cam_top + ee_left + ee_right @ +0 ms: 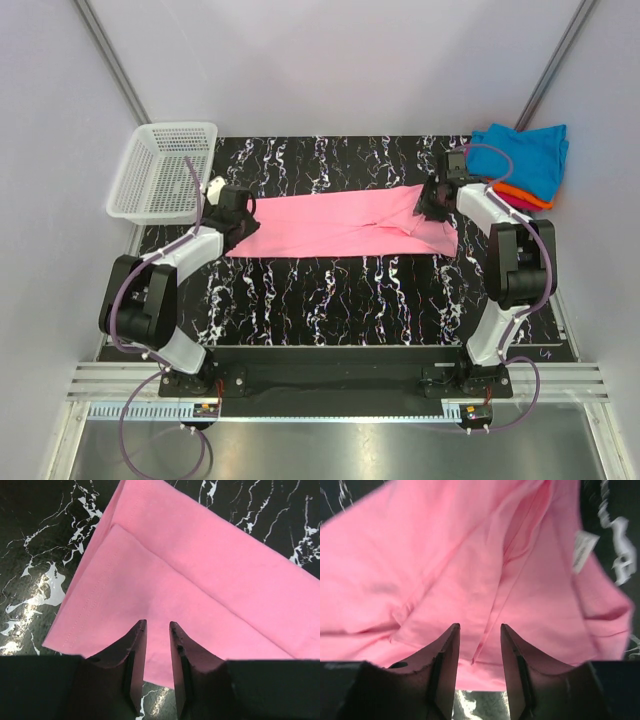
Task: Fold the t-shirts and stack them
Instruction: Fold the tshirt
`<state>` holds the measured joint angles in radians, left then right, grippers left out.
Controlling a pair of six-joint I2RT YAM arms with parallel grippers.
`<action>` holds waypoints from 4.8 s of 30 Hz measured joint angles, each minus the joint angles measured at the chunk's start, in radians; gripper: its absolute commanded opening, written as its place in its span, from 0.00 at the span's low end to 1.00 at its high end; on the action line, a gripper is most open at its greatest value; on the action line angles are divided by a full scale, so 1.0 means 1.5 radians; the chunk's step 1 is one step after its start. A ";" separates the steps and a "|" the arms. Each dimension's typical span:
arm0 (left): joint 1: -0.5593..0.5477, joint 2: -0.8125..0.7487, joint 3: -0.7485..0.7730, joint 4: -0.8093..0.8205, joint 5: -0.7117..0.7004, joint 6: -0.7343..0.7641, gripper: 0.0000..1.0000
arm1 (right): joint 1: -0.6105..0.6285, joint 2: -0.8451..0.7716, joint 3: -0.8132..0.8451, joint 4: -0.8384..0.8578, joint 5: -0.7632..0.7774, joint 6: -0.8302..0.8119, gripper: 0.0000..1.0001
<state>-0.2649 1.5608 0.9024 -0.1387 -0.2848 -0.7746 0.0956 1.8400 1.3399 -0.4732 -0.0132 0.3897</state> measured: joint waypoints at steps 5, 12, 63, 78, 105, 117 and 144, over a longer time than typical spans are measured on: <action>0.000 -0.032 -0.005 -0.004 0.018 0.005 0.29 | 0.001 0.000 -0.076 0.025 -0.092 0.035 0.45; 0.000 -0.036 -0.005 -0.018 0.019 0.013 0.29 | 0.001 0.000 -0.086 0.062 -0.141 0.055 0.19; 0.000 -0.036 0.001 -0.037 0.019 0.027 0.29 | 0.002 0.017 -0.079 0.020 -0.105 0.089 0.13; 0.000 -0.036 0.001 -0.037 0.019 0.028 0.29 | 0.002 0.017 -0.057 0.021 -0.129 0.094 0.00; 0.000 -0.036 0.001 -0.037 0.019 0.028 0.29 | 0.003 0.007 -0.043 0.016 -0.126 0.088 0.32; 0.000 -0.036 0.001 -0.037 0.019 0.027 0.29 | 0.014 0.008 -0.053 -0.004 -0.124 0.096 0.29; 0.000 -0.036 0.001 -0.038 0.018 0.029 0.29 | 0.052 0.073 -0.009 -0.082 -0.072 0.098 0.00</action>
<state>-0.2649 1.5063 0.9043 -0.1951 -0.2577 -0.7311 0.1730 1.9503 1.3262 -0.5961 -0.1207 0.5373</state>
